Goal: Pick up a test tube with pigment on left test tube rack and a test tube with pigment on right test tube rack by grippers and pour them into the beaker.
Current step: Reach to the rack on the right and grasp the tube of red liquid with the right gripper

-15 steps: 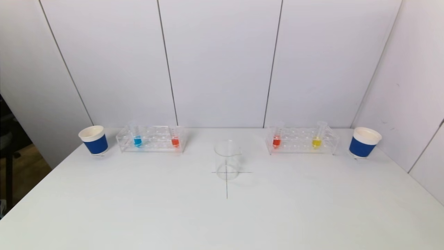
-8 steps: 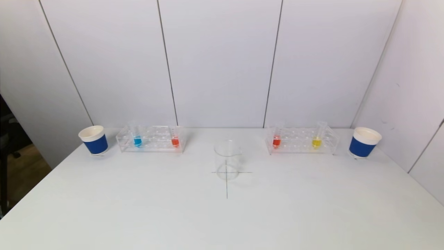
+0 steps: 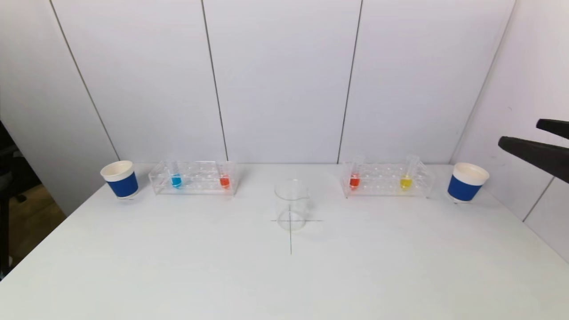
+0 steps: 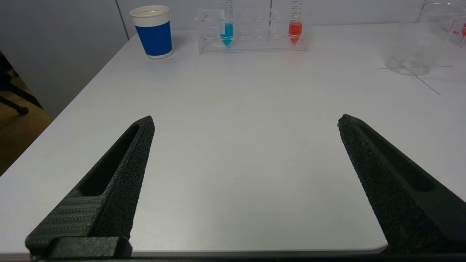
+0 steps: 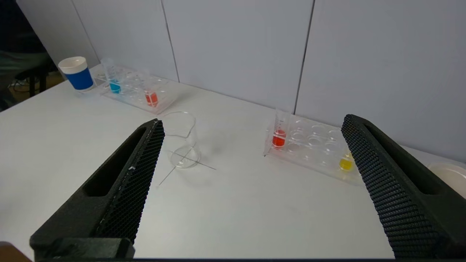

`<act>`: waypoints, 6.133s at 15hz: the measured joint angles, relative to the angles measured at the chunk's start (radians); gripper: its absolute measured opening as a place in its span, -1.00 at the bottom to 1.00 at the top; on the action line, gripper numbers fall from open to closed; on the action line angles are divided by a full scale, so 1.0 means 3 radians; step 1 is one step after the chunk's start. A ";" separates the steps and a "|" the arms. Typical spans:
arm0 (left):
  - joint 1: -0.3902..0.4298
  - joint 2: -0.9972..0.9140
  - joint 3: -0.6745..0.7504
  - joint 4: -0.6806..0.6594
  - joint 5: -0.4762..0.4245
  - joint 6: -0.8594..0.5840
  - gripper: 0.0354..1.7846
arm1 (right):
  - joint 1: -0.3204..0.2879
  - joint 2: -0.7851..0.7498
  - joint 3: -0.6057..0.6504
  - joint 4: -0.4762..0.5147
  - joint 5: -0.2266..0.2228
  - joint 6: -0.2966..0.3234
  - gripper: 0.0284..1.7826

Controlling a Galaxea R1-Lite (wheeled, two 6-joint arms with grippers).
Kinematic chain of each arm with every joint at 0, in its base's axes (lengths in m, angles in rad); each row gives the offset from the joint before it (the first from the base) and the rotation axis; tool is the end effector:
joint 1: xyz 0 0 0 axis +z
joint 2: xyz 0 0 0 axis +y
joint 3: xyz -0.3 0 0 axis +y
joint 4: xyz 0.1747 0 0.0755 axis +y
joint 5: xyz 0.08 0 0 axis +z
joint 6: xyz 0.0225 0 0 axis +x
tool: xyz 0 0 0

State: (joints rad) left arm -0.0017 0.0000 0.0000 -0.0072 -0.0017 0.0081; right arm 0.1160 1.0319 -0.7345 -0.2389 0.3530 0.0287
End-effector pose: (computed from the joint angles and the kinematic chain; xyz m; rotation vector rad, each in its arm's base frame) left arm -0.0228 0.0000 0.0762 0.0081 -0.0072 -0.0034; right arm 0.1343 0.0235 0.2726 0.0351 0.0654 0.4680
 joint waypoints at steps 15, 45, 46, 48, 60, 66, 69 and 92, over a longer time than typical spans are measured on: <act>-0.0001 0.0000 0.0000 0.0000 0.0001 -0.0001 0.98 | -0.0018 0.1932 0.0585 -0.2444 -0.0023 -0.0050 0.99; -0.0001 0.0000 0.0000 0.0000 0.0000 -0.0003 0.98 | 0.0211 0.4208 -0.0323 -0.3791 -0.0083 0.0018 0.99; -0.0001 0.0000 0.0000 0.0000 0.0000 0.0000 0.98 | 0.0209 0.4243 -0.0398 -0.3765 -0.0087 0.0021 0.99; -0.0001 0.0000 0.0000 0.0000 0.0000 -0.0001 0.98 | 0.0201 0.4313 -0.0570 -0.3649 -0.0094 0.0028 0.99; 0.0000 0.0000 0.0000 0.0000 0.0000 -0.0001 0.98 | 0.0230 0.4601 -0.1121 -0.3390 -0.0201 0.0079 0.99; 0.0000 0.0000 0.0000 0.0000 -0.0001 -0.0001 0.98 | 0.0229 0.4650 -0.1124 -0.3438 -0.0216 0.0079 0.99; 0.0000 0.0000 0.0000 0.0000 0.0000 -0.0003 0.98 | 0.0227 0.4653 -0.1115 -0.3440 -0.0231 0.0077 0.99; 0.0000 0.0000 0.0000 0.0000 0.0000 0.0000 0.98 | 0.0247 0.4728 -0.1294 -0.3424 -0.0233 0.0082 0.99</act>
State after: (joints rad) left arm -0.0017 0.0000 0.0000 -0.0072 -0.0017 0.0081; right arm 0.1900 2.4502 -1.1228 -1.2662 0.2832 0.0534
